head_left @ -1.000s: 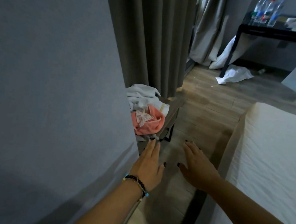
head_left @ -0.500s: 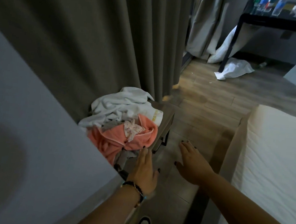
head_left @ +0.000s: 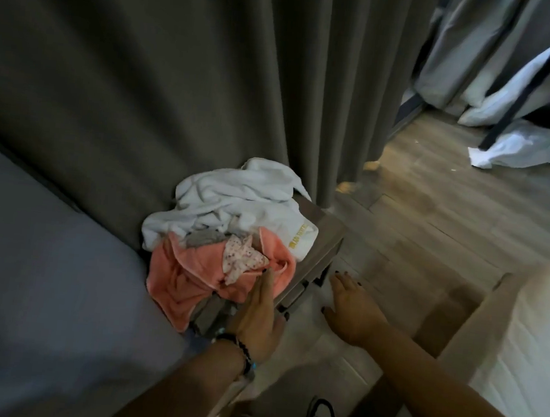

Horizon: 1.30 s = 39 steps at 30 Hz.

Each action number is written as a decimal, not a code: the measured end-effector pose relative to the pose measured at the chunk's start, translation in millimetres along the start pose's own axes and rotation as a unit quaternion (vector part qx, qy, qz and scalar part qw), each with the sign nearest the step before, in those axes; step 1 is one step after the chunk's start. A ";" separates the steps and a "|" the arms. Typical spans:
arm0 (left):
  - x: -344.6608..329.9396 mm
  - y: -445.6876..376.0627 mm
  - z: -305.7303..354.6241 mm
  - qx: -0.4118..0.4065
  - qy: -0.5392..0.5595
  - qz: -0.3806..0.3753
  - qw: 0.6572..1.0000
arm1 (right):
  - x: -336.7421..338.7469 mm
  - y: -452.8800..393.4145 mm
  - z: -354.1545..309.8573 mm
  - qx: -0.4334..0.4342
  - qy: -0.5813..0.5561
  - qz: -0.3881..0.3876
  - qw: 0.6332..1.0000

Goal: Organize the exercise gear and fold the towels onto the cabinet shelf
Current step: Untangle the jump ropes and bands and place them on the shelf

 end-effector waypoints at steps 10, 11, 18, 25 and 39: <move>-65.5 -51.3 -24.3 0.063 -0.078 0.068 0.993 | -42.2 -82.3 62.7 0.074 0.010 -0.051 0.996; -80.2 -57.1 -31.0 0.050 -0.084 0.060 0.993 | -53.0 -89.4 67.3 0.074 0.011 -0.059 0.996; -143.4 -102.2 -80.3 0.029 -0.168 0.050 0.984 | -134.8 -139.3 85.3 0.090 0.053 -0.121 0.987; -177.2 -102.4 -116.3 0.003 -0.126 0.071 0.989 | -184.5 -179.7 76.4 0.127 0.056 -0.116 0.984; -184.2 -91.7 -127.5 -0.075 -0.053 0.164 0.982 | -231.4 -185.2 73.2 0.124 0.122 -0.121 0.977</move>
Point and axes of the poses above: each hand's wrist, its own y-axis away from the middle knuckle, its own x-axis out of the back of the hand, z = x × y, the point moved 4 cm from there along -y, towards the middle knuckle, and after that the axes turned 5 degrees about x, right-handed, at the moved point
